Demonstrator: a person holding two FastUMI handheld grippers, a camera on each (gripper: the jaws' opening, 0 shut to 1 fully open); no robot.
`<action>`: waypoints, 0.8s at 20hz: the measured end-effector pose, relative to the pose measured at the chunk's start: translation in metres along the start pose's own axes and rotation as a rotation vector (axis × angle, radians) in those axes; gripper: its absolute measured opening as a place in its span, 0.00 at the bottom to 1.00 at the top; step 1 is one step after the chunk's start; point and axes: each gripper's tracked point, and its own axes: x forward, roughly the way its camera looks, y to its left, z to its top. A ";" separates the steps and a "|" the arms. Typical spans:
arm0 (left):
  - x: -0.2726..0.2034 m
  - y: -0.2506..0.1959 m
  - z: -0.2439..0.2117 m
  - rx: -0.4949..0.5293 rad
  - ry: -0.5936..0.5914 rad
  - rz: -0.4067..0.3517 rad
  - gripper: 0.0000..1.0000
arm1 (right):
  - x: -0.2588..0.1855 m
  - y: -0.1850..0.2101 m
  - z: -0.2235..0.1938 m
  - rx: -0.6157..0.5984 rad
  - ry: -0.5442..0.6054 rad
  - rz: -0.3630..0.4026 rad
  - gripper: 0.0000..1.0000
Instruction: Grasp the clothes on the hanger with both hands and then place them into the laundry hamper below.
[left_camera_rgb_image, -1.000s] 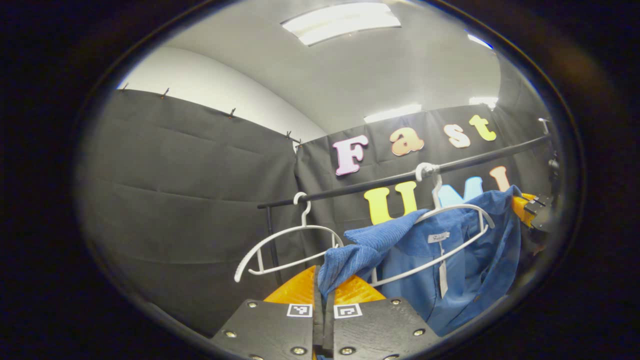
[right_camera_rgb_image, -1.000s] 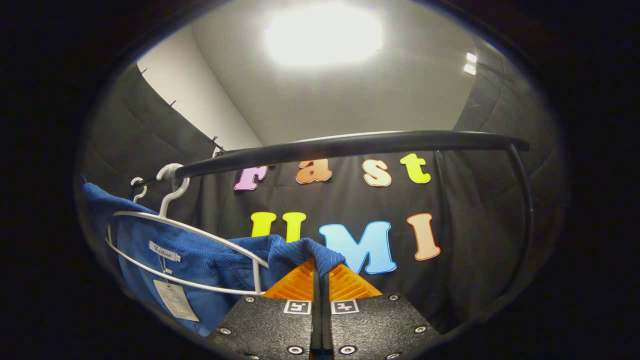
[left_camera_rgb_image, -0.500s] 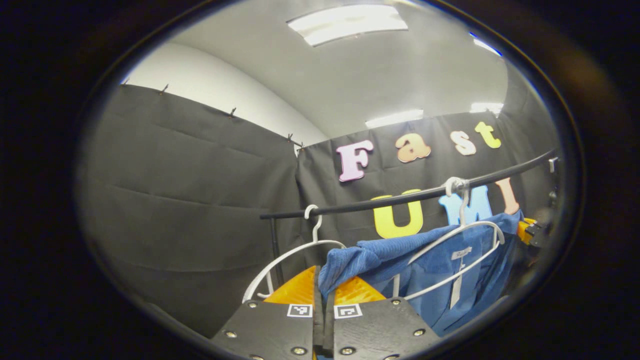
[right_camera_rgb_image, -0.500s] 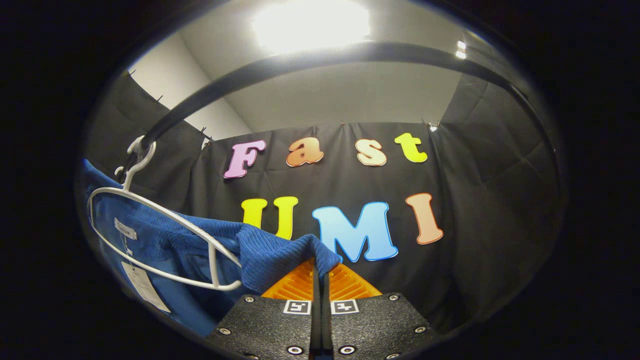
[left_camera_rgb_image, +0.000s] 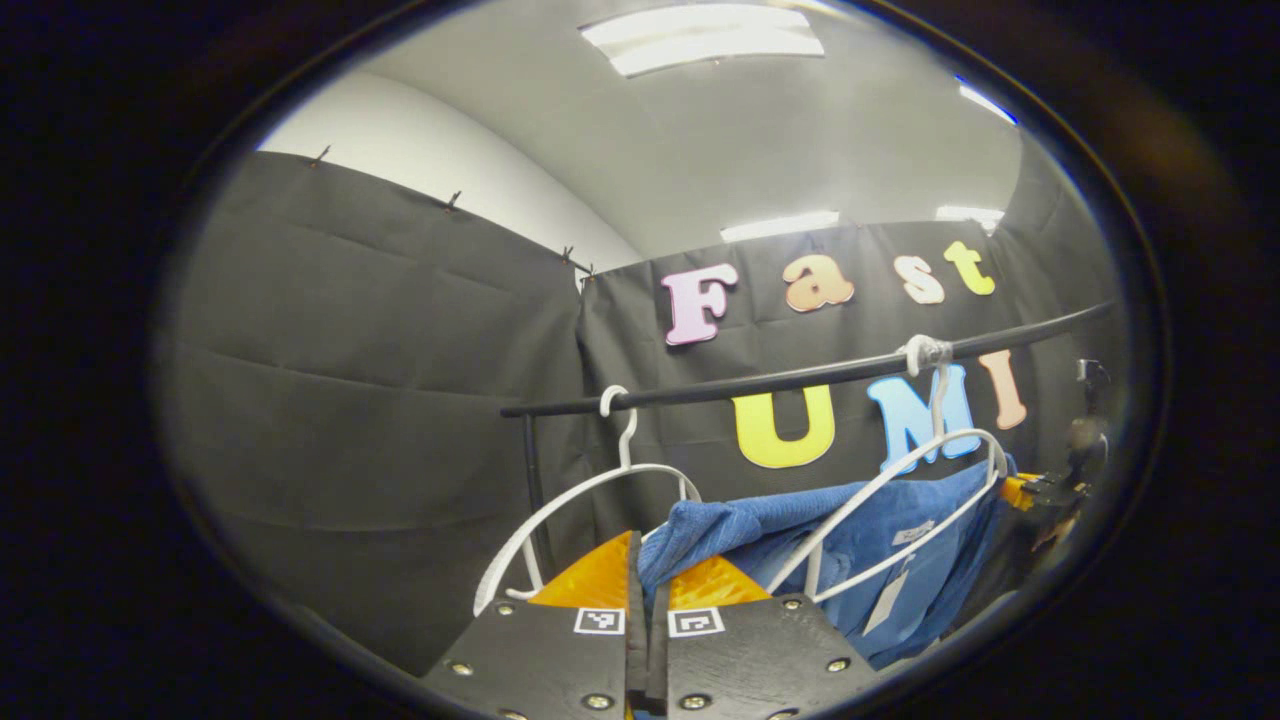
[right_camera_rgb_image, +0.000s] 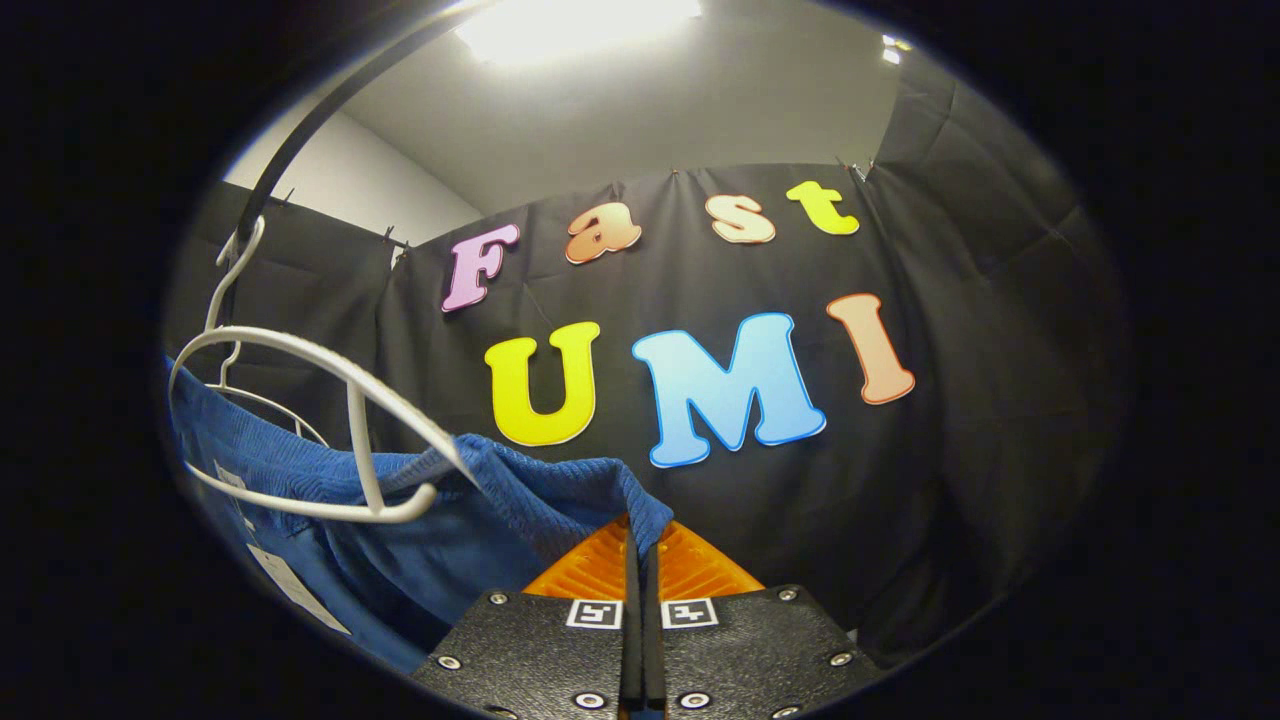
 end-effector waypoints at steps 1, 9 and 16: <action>0.001 0.001 -0.004 0.003 0.010 0.000 0.05 | 0.001 0.000 -0.007 -0.001 0.015 0.001 0.00; -0.018 0.009 -0.058 -0.030 0.117 -0.004 0.05 | -0.033 -0.003 -0.054 -0.034 0.103 -0.003 0.00; -0.047 0.017 -0.063 -0.027 0.108 -0.025 0.01 | -0.087 0.004 -0.039 -0.074 0.081 0.004 0.00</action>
